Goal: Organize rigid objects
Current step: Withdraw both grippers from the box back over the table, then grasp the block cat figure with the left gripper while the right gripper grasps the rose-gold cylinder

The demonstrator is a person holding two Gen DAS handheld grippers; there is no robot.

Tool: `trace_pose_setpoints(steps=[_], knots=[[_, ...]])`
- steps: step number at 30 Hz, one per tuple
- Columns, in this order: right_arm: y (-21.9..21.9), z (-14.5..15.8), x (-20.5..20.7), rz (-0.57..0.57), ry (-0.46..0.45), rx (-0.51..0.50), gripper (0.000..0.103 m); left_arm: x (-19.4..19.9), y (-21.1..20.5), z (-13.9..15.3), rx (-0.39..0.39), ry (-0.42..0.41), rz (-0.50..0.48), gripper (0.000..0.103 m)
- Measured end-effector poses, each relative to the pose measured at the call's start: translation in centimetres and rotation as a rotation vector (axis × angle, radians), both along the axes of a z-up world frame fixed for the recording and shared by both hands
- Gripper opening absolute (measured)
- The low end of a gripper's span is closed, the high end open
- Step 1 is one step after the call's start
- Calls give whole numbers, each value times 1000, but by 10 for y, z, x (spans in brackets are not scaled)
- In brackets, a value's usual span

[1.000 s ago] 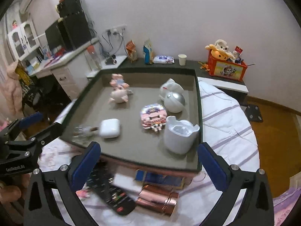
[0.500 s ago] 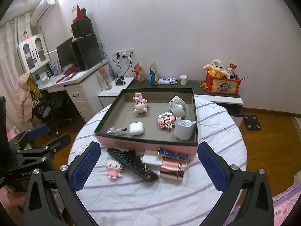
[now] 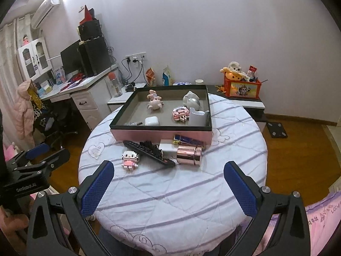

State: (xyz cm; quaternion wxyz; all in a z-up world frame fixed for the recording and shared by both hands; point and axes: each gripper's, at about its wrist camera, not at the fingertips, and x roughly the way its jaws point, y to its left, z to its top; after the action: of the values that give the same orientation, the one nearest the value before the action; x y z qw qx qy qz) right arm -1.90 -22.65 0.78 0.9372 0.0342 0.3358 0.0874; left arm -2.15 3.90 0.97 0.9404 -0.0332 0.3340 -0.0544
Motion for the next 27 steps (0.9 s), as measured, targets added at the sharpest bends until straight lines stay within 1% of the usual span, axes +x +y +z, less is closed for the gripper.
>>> trace_pose_setpoints(steps=[7,15,18,27], knots=[[1,5,-10,4,-22,-4,103,-8,-7,4,13,-17,-14,103],[-4,1,-8,-11,-6,-12,103,-3,-17,-6,30,4,-44,103],[-5,-4,-3,-18,11,-16,103,5,-21,-16,37,31,-55,103],[-16,-24,22,-37,71,-14,103,48,-40,-66,62,141,-80,103]])
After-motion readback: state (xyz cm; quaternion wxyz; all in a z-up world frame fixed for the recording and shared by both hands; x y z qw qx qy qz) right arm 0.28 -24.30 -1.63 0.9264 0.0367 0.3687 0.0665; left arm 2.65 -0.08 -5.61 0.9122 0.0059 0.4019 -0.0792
